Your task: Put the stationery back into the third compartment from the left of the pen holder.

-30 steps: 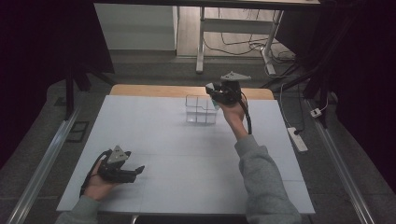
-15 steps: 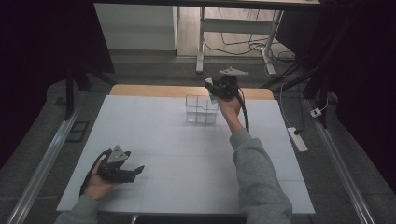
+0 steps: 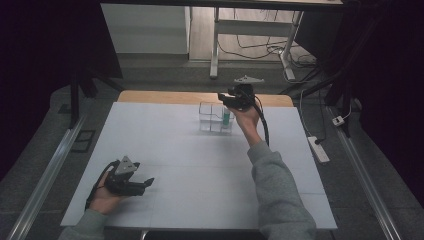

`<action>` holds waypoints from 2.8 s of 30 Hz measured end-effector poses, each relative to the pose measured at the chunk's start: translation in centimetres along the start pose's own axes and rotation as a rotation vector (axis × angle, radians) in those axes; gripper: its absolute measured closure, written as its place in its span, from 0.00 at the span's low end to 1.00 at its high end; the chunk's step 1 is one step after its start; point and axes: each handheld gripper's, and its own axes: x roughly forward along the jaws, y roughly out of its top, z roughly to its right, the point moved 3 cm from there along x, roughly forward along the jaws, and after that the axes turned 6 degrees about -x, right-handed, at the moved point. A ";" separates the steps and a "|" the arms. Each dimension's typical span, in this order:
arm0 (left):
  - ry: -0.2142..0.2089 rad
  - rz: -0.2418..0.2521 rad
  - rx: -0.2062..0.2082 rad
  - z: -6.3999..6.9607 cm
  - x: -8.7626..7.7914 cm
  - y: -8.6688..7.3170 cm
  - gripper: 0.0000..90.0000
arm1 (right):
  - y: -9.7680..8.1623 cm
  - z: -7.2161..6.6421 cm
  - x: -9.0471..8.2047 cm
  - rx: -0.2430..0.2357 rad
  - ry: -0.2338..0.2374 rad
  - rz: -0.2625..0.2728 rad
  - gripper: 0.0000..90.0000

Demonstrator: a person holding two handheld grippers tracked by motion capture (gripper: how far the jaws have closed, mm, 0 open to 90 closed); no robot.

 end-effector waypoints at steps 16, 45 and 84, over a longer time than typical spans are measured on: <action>0.010 0.009 -0.006 -0.1 -0.1 0.0 0.24 | -3.3 -0.3 -5.4 -0.044 0.104 -0.011 0.49; 0.011 0.027 -0.005 0.2 -0.3 0.1 0.24 | -11.3 -1.6 -16.0 -0.062 0.119 -0.057 0.46; 0.015 0.018 0.012 0.5 -0.3 0.1 0.24 | -20.2 -1.6 -21.0 -0.089 0.080 -0.179 0.38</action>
